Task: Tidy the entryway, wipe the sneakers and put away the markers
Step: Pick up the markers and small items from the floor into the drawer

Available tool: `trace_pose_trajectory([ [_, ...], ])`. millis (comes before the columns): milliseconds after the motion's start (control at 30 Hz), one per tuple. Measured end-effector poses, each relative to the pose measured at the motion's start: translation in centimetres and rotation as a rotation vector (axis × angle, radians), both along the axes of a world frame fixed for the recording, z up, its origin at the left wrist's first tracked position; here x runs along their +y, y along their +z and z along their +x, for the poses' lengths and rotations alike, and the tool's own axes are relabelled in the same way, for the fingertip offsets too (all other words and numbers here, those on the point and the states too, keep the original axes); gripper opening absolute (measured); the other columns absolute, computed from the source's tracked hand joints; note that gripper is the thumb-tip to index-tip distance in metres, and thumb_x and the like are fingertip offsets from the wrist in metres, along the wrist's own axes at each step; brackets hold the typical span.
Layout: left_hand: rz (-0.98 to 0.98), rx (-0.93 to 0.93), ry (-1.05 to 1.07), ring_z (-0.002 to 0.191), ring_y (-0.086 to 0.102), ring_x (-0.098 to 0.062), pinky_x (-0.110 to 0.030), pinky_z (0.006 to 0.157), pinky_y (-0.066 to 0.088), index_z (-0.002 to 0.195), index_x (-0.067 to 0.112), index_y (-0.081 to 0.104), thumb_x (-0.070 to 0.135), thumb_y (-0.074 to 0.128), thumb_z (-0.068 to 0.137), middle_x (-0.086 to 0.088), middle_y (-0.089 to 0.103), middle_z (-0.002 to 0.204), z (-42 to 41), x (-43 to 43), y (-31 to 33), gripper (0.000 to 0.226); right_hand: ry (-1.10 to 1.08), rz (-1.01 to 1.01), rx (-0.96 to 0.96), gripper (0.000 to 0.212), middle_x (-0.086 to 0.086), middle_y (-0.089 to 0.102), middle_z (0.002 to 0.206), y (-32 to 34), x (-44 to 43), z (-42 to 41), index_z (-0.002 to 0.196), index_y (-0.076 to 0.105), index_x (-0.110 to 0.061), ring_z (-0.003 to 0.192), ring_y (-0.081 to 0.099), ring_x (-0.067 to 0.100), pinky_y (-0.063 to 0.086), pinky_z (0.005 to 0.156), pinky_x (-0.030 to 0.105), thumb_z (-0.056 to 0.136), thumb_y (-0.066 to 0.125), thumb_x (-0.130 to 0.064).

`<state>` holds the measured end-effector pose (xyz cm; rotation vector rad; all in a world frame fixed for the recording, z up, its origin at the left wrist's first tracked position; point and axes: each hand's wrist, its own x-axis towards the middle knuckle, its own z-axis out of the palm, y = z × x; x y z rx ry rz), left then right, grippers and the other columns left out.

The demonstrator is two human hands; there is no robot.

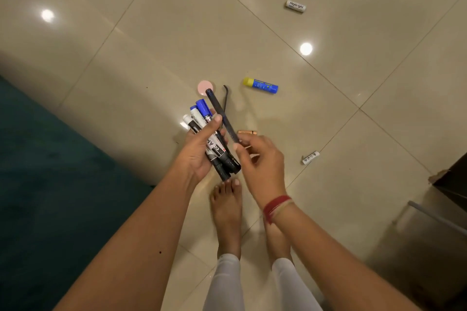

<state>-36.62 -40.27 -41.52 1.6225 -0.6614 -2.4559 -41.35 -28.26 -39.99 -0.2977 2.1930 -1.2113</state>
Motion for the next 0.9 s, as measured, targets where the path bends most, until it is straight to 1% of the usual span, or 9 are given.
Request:
trace_pose_trajectory([
  [100,0.012,-0.013,0.049,0.064,0.056,-0.011,-0.025,0.065,0.05,0.099,0.02,0.06,0.02,0.073,0.073,0.004,0.059,0.071,-0.2,0.2,0.2,0.029,0.108,0.025,-0.009,0.028,0.001,0.061,0.089,0.7,-0.1,1.4,0.108,0.07,-0.02,0.077,0.059,0.012,0.048,0.075,0.026,0.084,0.055,-0.025],
  [167,-0.004,-0.044,0.062,0.059,0.055,-0.01,-0.024,0.061,0.05,0.102,0.018,0.058,0.012,0.072,0.076,0.003,0.058,0.068,-0.5,0.3,0.3,0.03,0.145,0.038,-0.005,0.03,0.003,0.059,0.088,0.6,-0.3,2.0,0.11,0.069,-0.02,0.081,0.059,0.018,0.049,0.076,0.033,0.086,0.051,-0.025],
  [233,-0.045,-0.119,0.059,0.054,0.054,-0.011,-0.026,0.06,0.047,0.092,0.016,0.058,0.002,0.065,0.083,0.0,0.057,0.06,-0.8,0.3,0.5,0.018,0.18,0.048,0.044,0.031,0.002,0.056,0.091,0.2,-0.2,2.3,0.112,0.067,-0.02,0.086,0.056,0.021,0.049,0.078,0.037,0.088,0.048,-0.022],
  [300,-0.061,-0.182,0.099,0.049,0.054,-0.011,-0.027,0.058,0.046,0.08,0.016,0.055,-0.002,0.058,0.086,0.001,0.057,0.055,-1.0,0.0,0.5,0.018,0.154,0.037,0.073,0.033,-0.001,0.05,0.098,-0.4,0.0,2.2,0.117,0.063,-0.021,0.091,0.054,0.019,0.048,0.083,0.036,0.089,0.046,-0.019],
  [367,-0.054,-0.223,0.17,0.05,0.057,-0.009,-0.023,0.054,0.049,0.081,0.017,0.054,0.001,0.06,0.087,0.003,0.058,0.056,-1.0,-0.6,0.3,0.018,0.088,0.025,0.083,0.031,-0.004,0.044,0.104,-1.1,0.5,1.7,0.117,0.059,-0.02,0.093,0.052,0.013,0.048,0.085,0.035,0.089,0.047,-0.016],
  [433,-0.069,-0.269,0.19,0.052,0.059,-0.008,-0.021,0.053,0.051,0.082,0.019,0.055,0.005,0.065,0.086,0.004,0.06,0.058,-0.8,-1.1,0.2,0.017,0.048,0.044,0.09,0.028,-0.006,0.043,0.104,-1.7,1.1,0.7,0.112,0.059,-0.02,0.088,0.051,0.007,0.048,0.083,0.033,0.087,0.048,-0.013],
  [567,-0.142,-0.32,0.139,0.051,0.056,-0.01,-0.023,0.057,0.051,0.084,0.019,0.056,0.005,0.071,0.082,0.002,0.058,0.061,-0.1,-1.4,0.2,0.021,0.07,0.117,0.139,0.022,-0.007,0.043,0.097,-3.9,1.4,-2.8,0.1,0.061,-0.019,0.083,0.056,0.014,0.049,0.08,0.034,0.085,0.053,-0.005],
  [767,-0.164,-0.349,0.151,0.051,0.057,-0.009,-0.024,0.059,0.053,0.08,0.018,0.053,0.004,0.068,0.083,-0.001,0.056,0.066,-0.7,-2.1,-0.5,0.021,0.163,0.232,0.257,0.021,0.007,0.051,0.1,-6.8,-0.2,-10.5,0.098,0.061,-0.014,0.08,0.057,0.024,0.05,0.077,0.039,0.083,0.051,-0.003],
  [900,-0.148,-0.33,0.155,0.053,0.057,-0.012,-0.028,0.06,0.05,0.082,0.018,0.052,0.005,0.068,0.083,-0.003,0.054,0.067,-1.7,-3.0,-1.1,0.02,0.227,0.297,0.32,0.02,0.004,0.05,0.105,-7.7,-1.2,-14.1,0.103,0.057,-0.016,0.089,0.055,0.022,0.047,0.077,0.032,0.084,0.056,-0.012],
])
